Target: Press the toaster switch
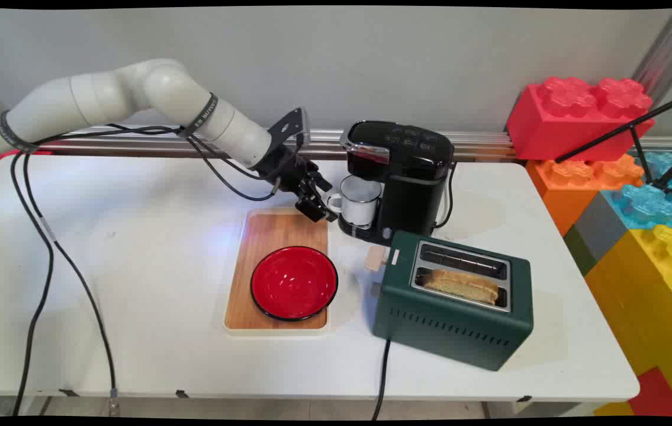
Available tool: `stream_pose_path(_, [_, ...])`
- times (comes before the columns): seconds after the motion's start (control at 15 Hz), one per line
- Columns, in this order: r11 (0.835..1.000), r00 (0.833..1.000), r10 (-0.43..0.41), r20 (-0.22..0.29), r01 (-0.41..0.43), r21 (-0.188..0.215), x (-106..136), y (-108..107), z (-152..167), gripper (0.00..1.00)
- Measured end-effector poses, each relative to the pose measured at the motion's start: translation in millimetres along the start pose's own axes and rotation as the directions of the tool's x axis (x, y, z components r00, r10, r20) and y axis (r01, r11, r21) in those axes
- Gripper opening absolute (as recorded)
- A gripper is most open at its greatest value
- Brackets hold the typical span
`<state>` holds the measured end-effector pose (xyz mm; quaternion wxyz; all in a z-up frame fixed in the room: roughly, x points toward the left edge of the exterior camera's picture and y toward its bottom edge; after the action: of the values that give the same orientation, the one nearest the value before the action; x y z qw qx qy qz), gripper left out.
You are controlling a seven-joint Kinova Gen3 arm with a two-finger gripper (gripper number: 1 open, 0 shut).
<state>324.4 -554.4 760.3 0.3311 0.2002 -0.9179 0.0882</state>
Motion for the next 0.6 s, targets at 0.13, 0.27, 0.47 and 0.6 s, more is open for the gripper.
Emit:
stream_pose_path(0.13, [1.0, 1.0, -0.011, 0.005, 0.011, 0.008, 0.8, 2.7, -8.5, 1.0])
stream_pose_path(0.27, [1.0, 1.0, -0.025, 0.007, 0.025, 0.014, 2.7, 6.6, -18.9, 1.0])
stream_pose_path(0.47, [0.999, 0.999, -0.042, 0.009, 0.042, 0.015, 6.9, 14.0, -33.8, 1.0])
stream_pose_path(0.6, [0.999, 0.999, -0.046, 0.009, 0.046, 0.01, 10.4, 19.6, -43.1, 1.0])
